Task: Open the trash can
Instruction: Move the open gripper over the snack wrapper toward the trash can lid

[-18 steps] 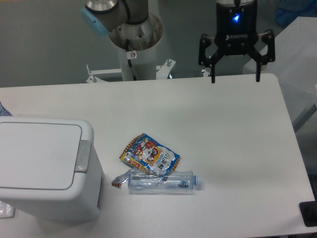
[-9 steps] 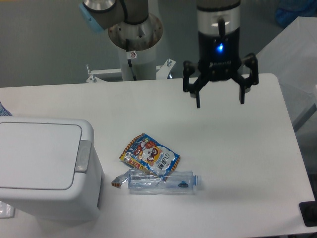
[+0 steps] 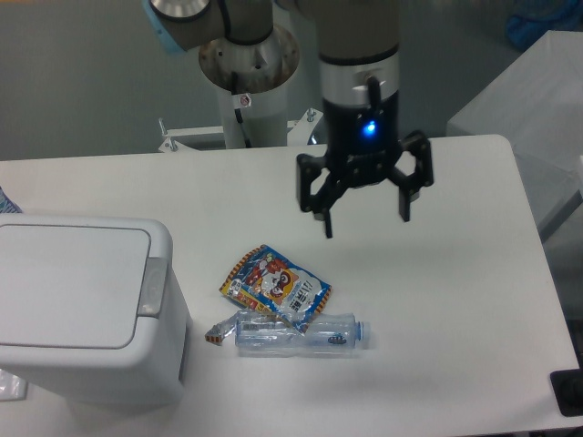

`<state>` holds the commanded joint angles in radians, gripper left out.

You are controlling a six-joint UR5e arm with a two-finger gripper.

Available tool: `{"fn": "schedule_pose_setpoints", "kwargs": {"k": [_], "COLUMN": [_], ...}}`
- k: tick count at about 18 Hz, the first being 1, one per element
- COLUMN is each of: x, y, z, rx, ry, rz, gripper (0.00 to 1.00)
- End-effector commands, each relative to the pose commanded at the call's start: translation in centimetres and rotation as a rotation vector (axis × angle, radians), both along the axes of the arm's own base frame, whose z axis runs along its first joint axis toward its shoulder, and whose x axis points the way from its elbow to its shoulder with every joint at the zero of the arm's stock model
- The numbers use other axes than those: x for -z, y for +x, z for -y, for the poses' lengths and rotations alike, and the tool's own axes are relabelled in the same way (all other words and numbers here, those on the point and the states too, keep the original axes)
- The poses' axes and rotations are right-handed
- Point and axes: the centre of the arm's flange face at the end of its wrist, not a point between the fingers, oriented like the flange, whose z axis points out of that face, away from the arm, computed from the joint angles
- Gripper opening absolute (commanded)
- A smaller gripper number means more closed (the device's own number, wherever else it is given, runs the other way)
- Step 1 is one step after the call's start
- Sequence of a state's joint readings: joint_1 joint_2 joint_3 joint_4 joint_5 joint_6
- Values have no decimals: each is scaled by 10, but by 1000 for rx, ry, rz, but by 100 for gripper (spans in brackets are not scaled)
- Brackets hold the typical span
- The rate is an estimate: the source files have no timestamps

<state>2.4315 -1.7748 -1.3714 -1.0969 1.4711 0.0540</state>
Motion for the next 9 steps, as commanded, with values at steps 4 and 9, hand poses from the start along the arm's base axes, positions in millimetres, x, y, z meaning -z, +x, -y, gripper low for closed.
{"fn": "schedule_pose_setpoints", "kwargs": {"k": [4,9], "x": [15,21], "y": [26,50], "z": [-31,-48], "rx": [40,21], "ry": [2,17], "rz": [9,50], "gripper": [100,100]}}
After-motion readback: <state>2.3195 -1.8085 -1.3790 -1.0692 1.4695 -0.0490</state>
